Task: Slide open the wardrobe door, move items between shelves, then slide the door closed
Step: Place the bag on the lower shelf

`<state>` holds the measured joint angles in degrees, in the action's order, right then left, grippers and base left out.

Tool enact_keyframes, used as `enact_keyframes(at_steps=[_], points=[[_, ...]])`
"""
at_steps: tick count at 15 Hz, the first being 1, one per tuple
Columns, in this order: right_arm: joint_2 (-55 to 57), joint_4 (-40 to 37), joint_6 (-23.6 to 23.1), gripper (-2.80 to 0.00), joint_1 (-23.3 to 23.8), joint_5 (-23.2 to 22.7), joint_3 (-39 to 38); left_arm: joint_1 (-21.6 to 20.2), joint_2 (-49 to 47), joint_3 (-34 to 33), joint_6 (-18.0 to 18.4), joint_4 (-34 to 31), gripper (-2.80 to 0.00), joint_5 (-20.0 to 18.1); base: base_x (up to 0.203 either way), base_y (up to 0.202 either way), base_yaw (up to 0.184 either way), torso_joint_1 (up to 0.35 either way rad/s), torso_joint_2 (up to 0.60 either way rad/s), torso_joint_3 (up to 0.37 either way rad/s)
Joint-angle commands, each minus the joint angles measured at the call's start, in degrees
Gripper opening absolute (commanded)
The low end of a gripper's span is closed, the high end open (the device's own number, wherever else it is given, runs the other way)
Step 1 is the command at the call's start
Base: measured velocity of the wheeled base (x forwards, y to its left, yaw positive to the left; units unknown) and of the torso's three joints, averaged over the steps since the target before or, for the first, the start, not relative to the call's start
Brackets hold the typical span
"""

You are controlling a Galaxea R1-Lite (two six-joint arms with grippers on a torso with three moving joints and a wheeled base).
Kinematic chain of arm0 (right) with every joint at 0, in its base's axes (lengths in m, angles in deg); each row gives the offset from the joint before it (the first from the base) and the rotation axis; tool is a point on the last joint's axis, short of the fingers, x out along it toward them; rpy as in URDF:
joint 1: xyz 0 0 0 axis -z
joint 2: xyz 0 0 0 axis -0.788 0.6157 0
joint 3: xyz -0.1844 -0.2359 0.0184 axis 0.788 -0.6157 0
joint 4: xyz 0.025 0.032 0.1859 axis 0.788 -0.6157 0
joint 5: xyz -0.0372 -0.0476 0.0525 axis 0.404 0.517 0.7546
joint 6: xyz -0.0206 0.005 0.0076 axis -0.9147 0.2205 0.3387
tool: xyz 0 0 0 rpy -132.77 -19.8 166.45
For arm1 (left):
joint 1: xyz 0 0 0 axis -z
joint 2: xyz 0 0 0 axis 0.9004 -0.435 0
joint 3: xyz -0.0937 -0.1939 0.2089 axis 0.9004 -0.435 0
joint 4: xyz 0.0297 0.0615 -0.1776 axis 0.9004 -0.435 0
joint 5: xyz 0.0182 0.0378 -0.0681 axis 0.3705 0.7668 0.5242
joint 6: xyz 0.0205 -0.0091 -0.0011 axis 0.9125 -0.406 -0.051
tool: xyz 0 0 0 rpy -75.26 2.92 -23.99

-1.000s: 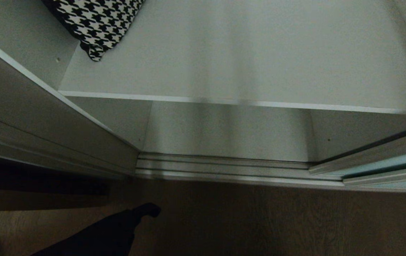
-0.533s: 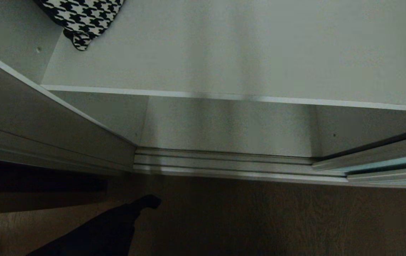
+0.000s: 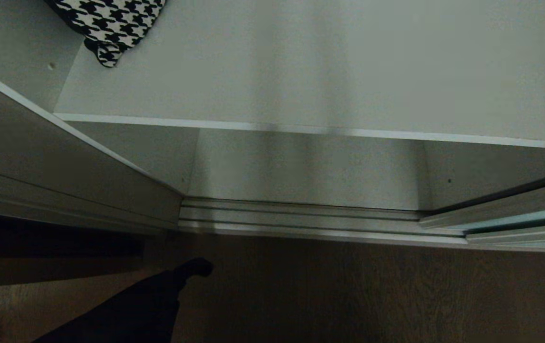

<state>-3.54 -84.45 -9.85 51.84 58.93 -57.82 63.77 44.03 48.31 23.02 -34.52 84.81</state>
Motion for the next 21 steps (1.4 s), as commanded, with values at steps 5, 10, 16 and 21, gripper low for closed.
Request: enact_keyframes(at_steps=[5,10,16,21], points=[[-0.06,0.03,0.00,-2.80,-0.02,0.00,0.00,-0.06,0.01,-0.01,0.15,0.12,-2.80,-0.09,0.000,0.000,0.000,0.004,0.00,-0.099],[-0.06,0.03,-0.09,-2.80,-0.02,0.00,0.00,0.00,0.01,-0.01,-0.38,0.12,-2.80,0.09,0.000,0.000,0.000,0.001,0.00,-0.121],[-0.06,0.03,0.00,-2.80,-0.02,0.00,0.00,0.00,-0.08,0.08,0.28,-0.19,-2.80,0.09,0.000,0.000,0.000,0.000,0.00,0.000],[-0.06,0.03,0.00,-2.80,-0.02,0.00,0.00,-0.09,-2.35,10.33,0.08,-2.75,-2.80,-3.45,0.000,0.000,0.000,0.000,0.00,0.000]])
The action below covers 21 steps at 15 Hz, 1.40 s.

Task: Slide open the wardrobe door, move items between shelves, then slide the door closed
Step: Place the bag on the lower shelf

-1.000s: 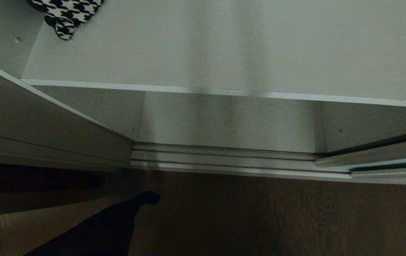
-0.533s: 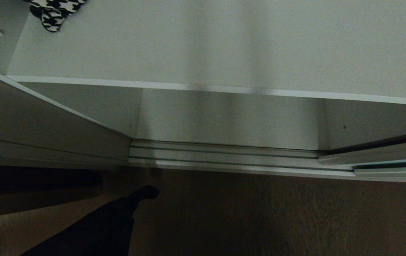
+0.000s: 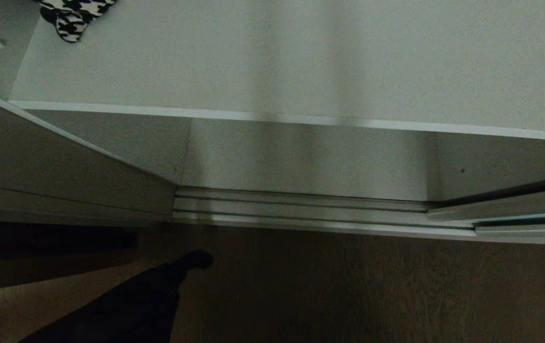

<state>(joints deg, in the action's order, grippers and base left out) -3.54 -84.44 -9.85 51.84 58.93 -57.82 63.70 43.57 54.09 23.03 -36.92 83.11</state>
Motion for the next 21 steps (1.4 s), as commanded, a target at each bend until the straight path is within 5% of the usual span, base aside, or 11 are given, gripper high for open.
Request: enact_keyframes(at_steps=[1,5,10,14,17,21], points=[[-0.06,0.02,0.00,-2.80,-0.02,0.00,0.00,-0.01,-4.74,6.64,0.02,-0.85,-2.80,-3.61,0.000,0.000,0.000,0.000,0.00,0.000],[-0.06,0.02,0.00,-2.80,-0.02,0.00,0.00,-0.02,-19.52,15.79,-6.63,1.39,-2.80,-5.97,0.000,0.000,0.000,0.000,0.00,0.000],[-0.06,0.02,0.00,-2.80,-0.02,0.00,0.00,0.60,-39.56,20.93,-17.92,13.06,-2.80,-6.55,0.000,0.000,0.000,0.000,0.00,0.000],[-0.06,0.02,-0.02,-2.80,-0.02,0.00,0.00,11.16,-53.07,28.43,-27.53,17.59,-2.80,-4.72,0.000,0.000,0.000,0.000,0.00,0.000],[-0.06,0.02,0.00,-2.80,-0.02,0.00,0.00,25.22,-58.32,30.32,-31.73,20.10,-2.80,4.52,0.000,0.000,0.000,-0.010,-0.01,0.007],[-0.06,0.02,0.00,-2.80,-0.02,0.00,0.00,42.29,-62.28,25.46,-31.99,28.98,-2.80,21.88,0.000,0.000,0.000,0.008,0.00,-0.002]])
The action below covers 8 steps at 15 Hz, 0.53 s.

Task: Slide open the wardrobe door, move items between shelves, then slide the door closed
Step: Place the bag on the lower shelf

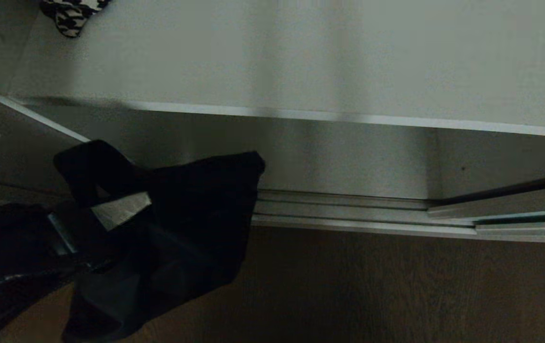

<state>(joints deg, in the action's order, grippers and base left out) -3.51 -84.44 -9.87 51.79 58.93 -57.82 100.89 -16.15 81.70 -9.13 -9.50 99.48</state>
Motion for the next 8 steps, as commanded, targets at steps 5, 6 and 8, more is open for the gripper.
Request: enact_keyframes(at_steps=[5,6,8], points=[[-0.09,0.02,0.02,-2.80,0.03,0.00,0.00,5.86,4.56,-9.91,3.75,1.90,-2.80,8.33,0.000,0.000,0.000,0.000,0.00,0.000],[-0.09,0.02,-0.07,-2.80,0.03,0.00,0.00,5.86,5.54,-12.30,3.82,1.90,-2.80,8.33,0.000,0.000,0.000,0.000,0.00,0.000],[-0.09,0.02,0.02,-2.80,0.03,0.00,0.00,6.13,6.41,-17.02,3.96,1.98,-2.80,8.05,0.000,0.000,0.000,0.000,0.00,0.000]])
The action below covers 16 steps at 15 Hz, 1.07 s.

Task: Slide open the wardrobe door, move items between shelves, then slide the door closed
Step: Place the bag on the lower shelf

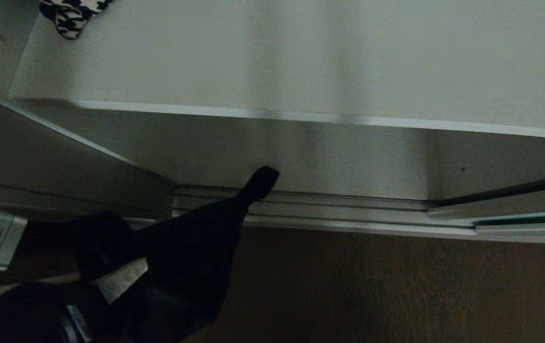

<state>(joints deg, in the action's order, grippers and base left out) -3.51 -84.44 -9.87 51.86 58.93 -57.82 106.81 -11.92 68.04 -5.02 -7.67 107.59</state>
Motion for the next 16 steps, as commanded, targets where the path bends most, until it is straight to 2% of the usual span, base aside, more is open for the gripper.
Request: enact_keyframes(at_steps=[1,6,11,13,16], points=[[-0.09,0.02,0.02,-2.80,-0.04,0.00,0.00,0.38,1.88,-5.71,-0.51,0.29,-2.80,-0.26,0.000,0.000,0.000,0.000,0.00,0.000],[-0.09,0.02,-0.04,-2.80,-0.04,0.00,0.00,1.31,-8.72,-7.03,-3.05,3.55,-2.80,-1.13,0.000,0.000,0.000,0.000,0.00,0.000],[-0.09,0.02,0.02,-2.80,-0.04,0.00,0.00,3.76,-24.21,-7.06,-6.04,16.70,-2.80,-0.24,0.000,0.000,0.000,0.000,0.00,0.000],[-0.09,0.02,0.02,-2.80,-0.04,0.00,0.00,4.78,-29.79,-5.05,-7.63,22.06,-2.80,2.10,0.000,0.000,0.000,0.000,0.00,0.000],[-0.09,0.02,0.02,-2.80,-0.04,0.00,0.00,5.37,-35.19,2.38,-10.70,27.21,-2.80,9.27,0.000,0.000,0.000,0.000,0.00,0.000]])
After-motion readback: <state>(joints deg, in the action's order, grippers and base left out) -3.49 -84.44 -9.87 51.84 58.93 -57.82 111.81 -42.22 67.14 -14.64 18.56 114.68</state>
